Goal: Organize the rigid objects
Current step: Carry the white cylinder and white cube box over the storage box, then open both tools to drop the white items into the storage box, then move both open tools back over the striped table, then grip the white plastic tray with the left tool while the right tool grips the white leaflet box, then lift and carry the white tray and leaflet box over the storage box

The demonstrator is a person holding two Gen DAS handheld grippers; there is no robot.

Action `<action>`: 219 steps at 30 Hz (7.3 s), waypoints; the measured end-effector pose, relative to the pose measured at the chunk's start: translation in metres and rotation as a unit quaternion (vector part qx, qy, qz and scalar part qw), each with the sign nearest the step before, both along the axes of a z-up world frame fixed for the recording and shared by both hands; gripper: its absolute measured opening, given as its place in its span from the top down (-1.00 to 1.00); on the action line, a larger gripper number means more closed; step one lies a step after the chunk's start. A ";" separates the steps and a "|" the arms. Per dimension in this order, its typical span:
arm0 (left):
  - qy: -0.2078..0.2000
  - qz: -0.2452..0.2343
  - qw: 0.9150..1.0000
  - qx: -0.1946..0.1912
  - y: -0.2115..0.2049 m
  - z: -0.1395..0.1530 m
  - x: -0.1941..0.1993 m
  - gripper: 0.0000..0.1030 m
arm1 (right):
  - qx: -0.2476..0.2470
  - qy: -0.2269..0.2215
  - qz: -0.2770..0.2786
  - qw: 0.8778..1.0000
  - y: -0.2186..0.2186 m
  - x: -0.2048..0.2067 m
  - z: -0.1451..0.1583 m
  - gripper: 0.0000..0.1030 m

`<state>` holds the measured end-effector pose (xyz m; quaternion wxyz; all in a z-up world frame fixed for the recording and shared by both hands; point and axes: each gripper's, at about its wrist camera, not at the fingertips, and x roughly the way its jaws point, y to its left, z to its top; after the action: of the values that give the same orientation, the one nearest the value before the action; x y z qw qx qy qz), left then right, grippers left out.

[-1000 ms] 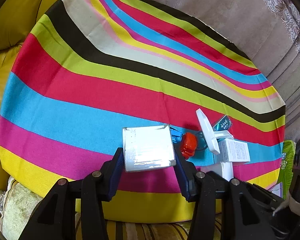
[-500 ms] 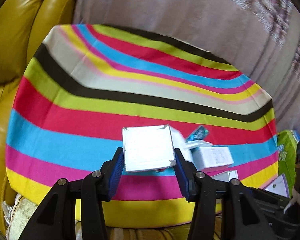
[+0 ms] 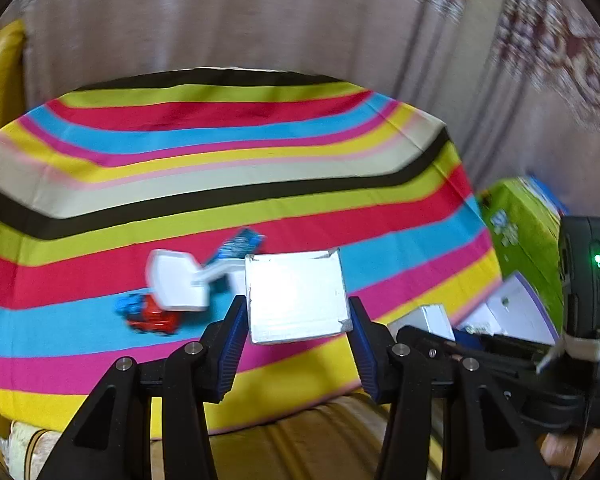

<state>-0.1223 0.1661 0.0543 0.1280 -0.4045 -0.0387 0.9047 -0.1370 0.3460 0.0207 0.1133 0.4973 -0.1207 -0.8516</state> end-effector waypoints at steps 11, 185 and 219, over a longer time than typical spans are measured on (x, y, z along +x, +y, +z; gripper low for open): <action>-0.031 -0.092 0.995 -0.015 0.085 -0.009 0.002 0.04 | 0.015 0.004 -0.092 0.996 0.079 0.024 0.005 0.22; -0.076 0.053 0.962 0.257 -0.132 -0.072 -0.083 0.87 | 0.139 0.000 0.111 0.984 -0.130 -0.076 -0.048 -0.93; -0.083 -0.051 0.964 0.249 -0.031 -0.044 -0.055 0.87 | 0.046 0.018 -0.053 0.997 0.021 -0.010 -0.002 -0.70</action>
<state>-0.1770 0.1351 0.0102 0.2669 -0.4354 -0.2526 0.8218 -0.1468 0.3668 0.0182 0.0475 0.4799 -0.1057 -0.8696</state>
